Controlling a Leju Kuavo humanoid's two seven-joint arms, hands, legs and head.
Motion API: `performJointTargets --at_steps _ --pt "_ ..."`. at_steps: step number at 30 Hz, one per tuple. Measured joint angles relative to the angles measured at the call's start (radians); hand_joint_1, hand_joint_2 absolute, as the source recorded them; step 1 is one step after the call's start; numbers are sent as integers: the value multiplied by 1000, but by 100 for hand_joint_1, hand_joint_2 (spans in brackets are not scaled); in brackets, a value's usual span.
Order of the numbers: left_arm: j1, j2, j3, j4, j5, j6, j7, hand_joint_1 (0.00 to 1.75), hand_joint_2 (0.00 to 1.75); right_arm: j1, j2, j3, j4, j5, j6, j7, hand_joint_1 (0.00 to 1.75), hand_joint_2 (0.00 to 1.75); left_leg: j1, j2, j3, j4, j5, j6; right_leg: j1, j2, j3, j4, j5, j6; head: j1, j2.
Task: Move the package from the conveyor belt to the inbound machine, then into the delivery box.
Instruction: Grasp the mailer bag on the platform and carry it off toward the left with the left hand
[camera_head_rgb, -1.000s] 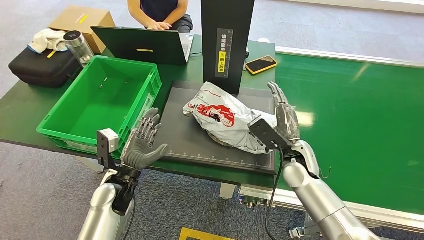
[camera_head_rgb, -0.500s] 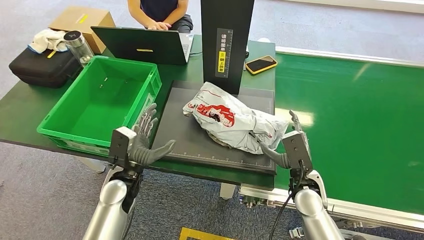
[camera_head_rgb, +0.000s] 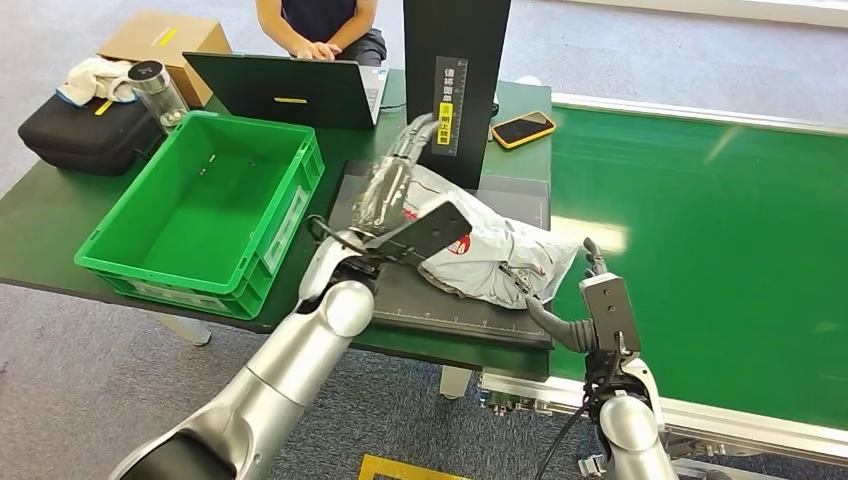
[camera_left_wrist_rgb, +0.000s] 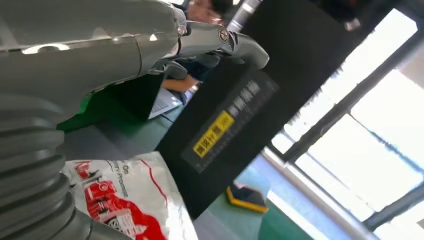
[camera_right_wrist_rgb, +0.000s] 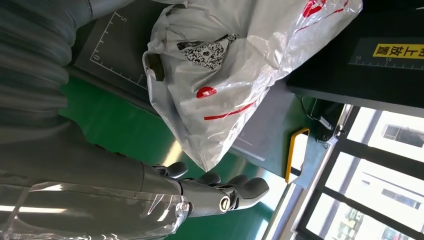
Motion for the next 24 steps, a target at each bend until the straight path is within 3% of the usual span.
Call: performJointTargets --at_steps 7,13,17,24 --pt "-74 -11 -143 180 -91 -340 138 0 175 24 13 -20 -1 8 5 -33 0 175 0 2 1 -1 0 0 0 2 -1 0 0 0 0 0" --pt "-97 -13 -200 269 -112 -492 241 0 175 29 25 -39 -4 16 2 -36 0 175 0 2 1 -1 0 0 1 2 -1 0 0 0 0 0" --pt "-104 -15 -208 294 -114 -458 296 0 175 41 33 -55 -21 22 0 -35 0 175 0 2 1 -1 0 0 0 2 -1 0 0 0 0 0" --pt "-96 -19 -207 305 -133 -173 386 5 175 78 47 -74 -81 45 23 -16 0 175 0 2 0 -2 0 0 0 2 -1 0 0 0 0 0"
